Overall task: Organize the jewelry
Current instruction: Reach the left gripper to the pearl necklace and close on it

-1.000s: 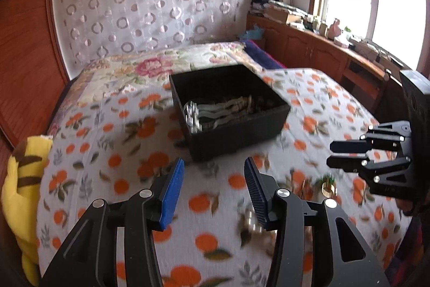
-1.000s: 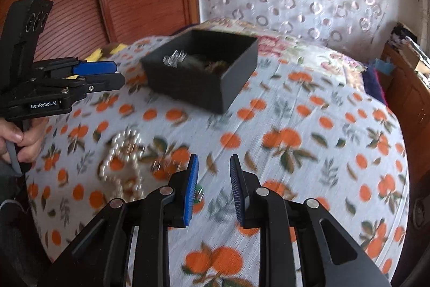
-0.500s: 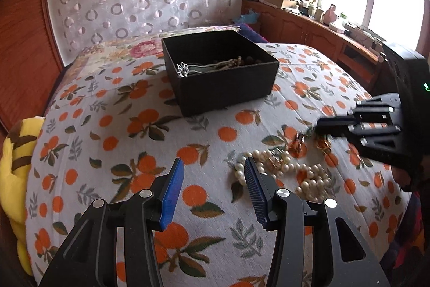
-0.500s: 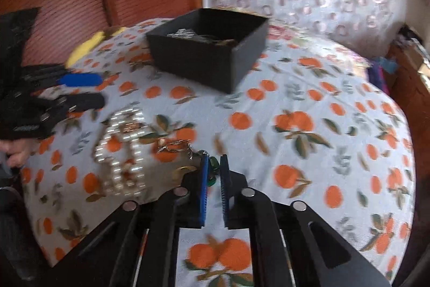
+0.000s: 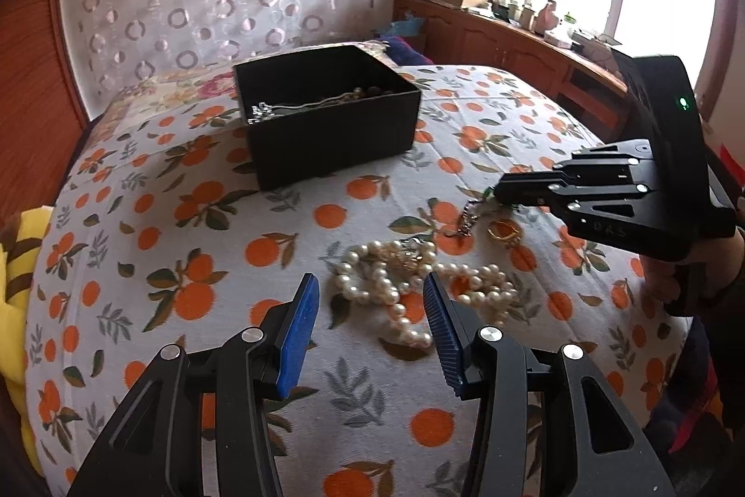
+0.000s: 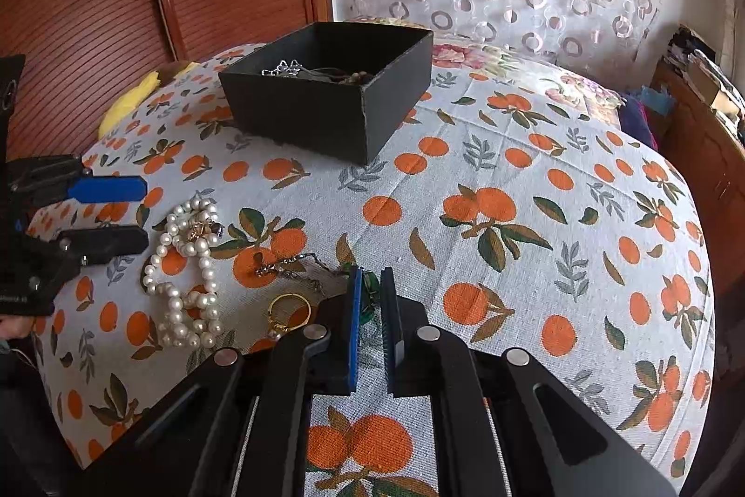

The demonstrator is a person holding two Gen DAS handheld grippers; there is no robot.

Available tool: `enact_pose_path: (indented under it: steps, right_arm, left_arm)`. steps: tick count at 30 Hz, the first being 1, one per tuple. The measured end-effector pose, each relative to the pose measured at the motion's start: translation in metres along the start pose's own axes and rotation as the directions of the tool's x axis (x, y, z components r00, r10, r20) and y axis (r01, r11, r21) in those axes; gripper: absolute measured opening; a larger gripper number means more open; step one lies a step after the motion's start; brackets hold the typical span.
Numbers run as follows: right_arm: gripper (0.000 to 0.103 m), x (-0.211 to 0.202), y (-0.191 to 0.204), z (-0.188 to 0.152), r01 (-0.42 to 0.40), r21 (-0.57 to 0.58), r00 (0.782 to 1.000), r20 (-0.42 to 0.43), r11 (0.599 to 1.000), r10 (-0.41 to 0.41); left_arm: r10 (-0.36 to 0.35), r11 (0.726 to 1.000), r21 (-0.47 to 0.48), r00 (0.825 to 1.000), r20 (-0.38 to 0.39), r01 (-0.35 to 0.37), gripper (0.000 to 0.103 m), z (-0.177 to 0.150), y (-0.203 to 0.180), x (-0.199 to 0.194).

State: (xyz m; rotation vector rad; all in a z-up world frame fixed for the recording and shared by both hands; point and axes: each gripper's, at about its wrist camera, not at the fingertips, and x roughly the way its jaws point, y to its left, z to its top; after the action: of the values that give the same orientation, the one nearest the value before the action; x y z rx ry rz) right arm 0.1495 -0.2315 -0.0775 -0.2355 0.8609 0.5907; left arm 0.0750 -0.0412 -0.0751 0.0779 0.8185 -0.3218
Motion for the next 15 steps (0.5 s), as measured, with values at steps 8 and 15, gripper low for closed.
enact_pose_path:
  steps: [8, 15]
  right_arm:
    - [0.009, 0.000, -0.001, 0.001, 0.002, 0.003, 1.000, -0.001, 1.000, -0.002]
    - [0.009, 0.001, -0.001, 0.001, 0.000, 0.005, 1.000, -0.001, 1.000, 0.000]
  left_arm:
    - [-0.005, 1.000, 0.028, 0.999, -0.051, 0.007, 0.032, -0.001, -0.011, 0.016]
    - [0.025, 0.999, 0.036, 0.998, -0.057, -0.023, 0.014, -0.001, -0.009, 0.023]
